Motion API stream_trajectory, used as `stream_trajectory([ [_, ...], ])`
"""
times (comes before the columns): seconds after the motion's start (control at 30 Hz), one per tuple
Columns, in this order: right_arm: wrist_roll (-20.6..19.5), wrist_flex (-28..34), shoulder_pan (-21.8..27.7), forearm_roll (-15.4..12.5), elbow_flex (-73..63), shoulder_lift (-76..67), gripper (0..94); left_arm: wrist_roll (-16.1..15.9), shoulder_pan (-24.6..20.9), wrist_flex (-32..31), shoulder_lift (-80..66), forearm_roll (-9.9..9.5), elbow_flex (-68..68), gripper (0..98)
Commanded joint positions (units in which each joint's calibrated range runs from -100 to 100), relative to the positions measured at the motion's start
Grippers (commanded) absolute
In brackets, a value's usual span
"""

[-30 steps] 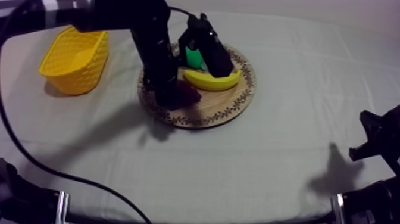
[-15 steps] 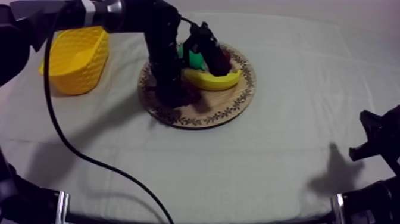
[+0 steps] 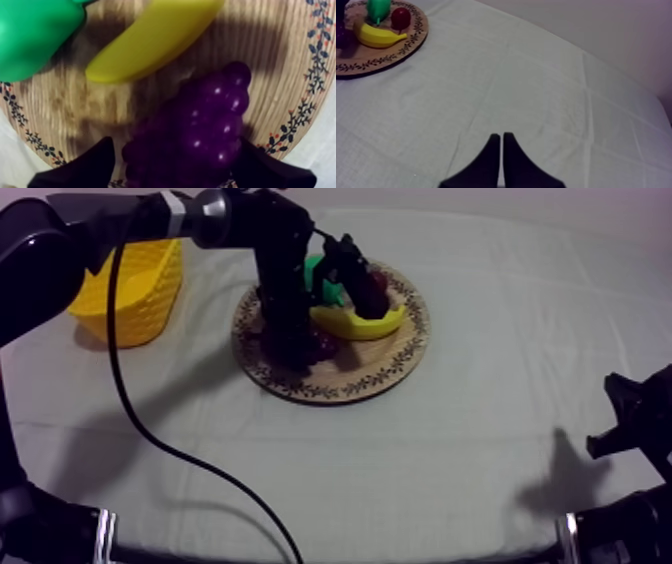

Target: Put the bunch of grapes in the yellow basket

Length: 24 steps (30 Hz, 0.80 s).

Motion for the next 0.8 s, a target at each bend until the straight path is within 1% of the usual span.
stream_trajectory([
  [0.0,-0.02,-0.01,-0.01,-0.01,0.0,0.0,0.3,0.38,0.03,-0.2,0.24,0.03,0.24,74.0],
  [0.13,-0.02,-0.01,-0.01,-0.01,0.0,0.0,0.3,0.79,0.12,-1.82,0.42,0.04,1.28,60.6],
  [0.23,-0.02,-0.01,-0.01,-0.01,0.0,0.0,0.3,1.12,0.16,-2.6,0.16,0.01,2.24,55.9],
  [0.5,-0.02,-0.01,-0.01,-0.01,0.0,0.0,0.3,1.8,0.79,-2.87,-5.75,-0.38,6.04,52.9],
  [0.77,-0.02,-0.01,-0.01,-0.01,0.0,0.0,0.3,2.72,2.29,0.86,-17.59,-1.07,9.9,53.4],
])
